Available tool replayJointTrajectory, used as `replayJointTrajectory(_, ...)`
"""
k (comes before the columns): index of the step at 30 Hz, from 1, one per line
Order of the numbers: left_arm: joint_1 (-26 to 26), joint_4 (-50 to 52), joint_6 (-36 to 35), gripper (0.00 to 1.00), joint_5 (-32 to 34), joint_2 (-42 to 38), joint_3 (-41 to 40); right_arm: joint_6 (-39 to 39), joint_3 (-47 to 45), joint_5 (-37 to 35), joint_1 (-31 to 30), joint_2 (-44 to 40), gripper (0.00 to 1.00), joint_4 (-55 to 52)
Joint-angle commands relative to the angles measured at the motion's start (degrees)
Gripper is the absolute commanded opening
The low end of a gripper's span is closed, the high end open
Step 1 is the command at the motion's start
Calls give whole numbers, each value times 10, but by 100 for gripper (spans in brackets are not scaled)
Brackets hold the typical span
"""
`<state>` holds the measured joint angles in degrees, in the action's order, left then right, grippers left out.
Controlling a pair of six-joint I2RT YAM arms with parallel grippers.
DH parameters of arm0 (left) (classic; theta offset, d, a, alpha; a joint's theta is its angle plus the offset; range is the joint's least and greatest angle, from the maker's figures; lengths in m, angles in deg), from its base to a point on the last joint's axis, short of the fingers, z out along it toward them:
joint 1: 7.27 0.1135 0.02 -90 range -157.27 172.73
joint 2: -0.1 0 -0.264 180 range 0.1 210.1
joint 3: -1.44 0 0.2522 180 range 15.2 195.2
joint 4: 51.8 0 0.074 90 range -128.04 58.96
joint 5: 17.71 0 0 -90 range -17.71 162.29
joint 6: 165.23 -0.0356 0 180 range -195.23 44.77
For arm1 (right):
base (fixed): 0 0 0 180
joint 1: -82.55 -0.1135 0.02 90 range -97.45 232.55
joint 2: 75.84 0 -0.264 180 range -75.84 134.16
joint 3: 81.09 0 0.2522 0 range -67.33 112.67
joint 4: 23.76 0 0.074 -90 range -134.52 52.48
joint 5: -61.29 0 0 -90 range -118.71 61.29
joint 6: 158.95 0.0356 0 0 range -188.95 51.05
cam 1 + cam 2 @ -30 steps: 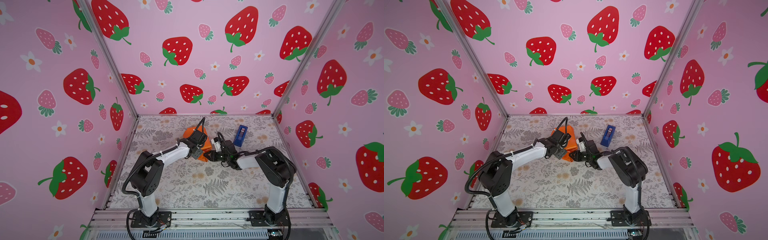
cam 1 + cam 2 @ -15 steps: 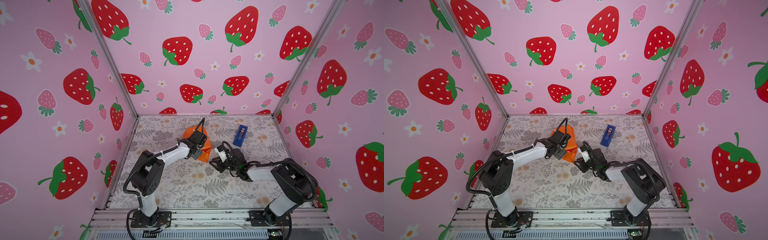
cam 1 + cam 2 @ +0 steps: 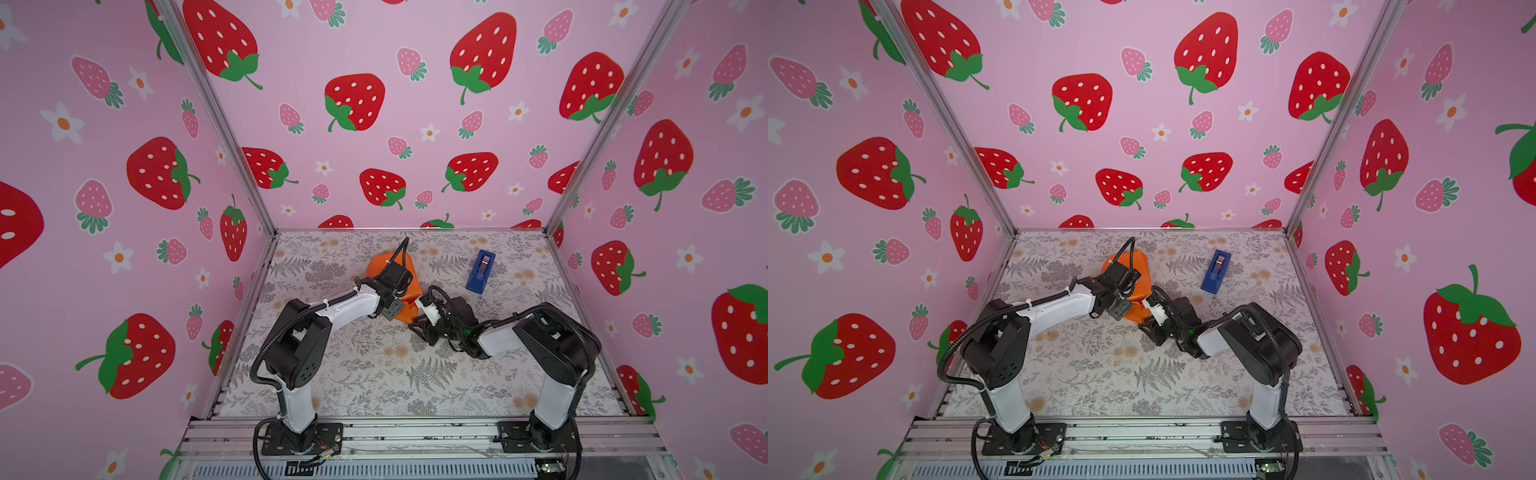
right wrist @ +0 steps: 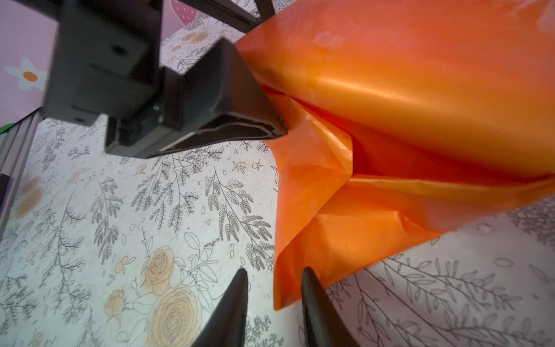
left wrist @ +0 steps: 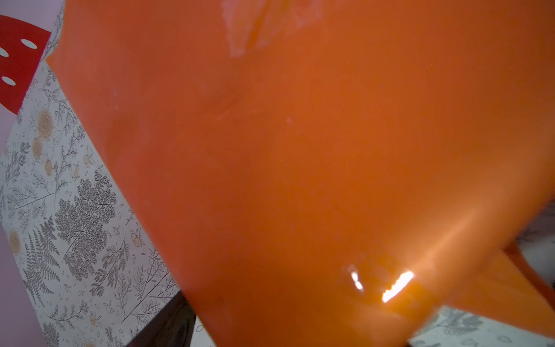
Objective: Wrap a gift box in wrapping paper
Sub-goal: Fifth fold the wrapping paper around the gift box.
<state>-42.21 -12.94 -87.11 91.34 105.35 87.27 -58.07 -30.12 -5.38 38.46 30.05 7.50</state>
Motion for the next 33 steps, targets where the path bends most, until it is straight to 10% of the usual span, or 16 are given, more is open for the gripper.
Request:
replayJointTrajectory(1,5,13,1,76,4,4,12,-26,5,-6,-2,12,31,11)
replayJointTrajectory(15,7,18,2,76,-1,5,15,-63,17,-28,-6,29,21,7)
replayJointTrajectory(21,5,21,-1,76,-13,-1,13,-75,10,-16,-11,11,1,8)
replayJointTrajectory(33,-28,44,30,74,-38,-66,-50,-70,-42,-19,-75,-114,0,-67)
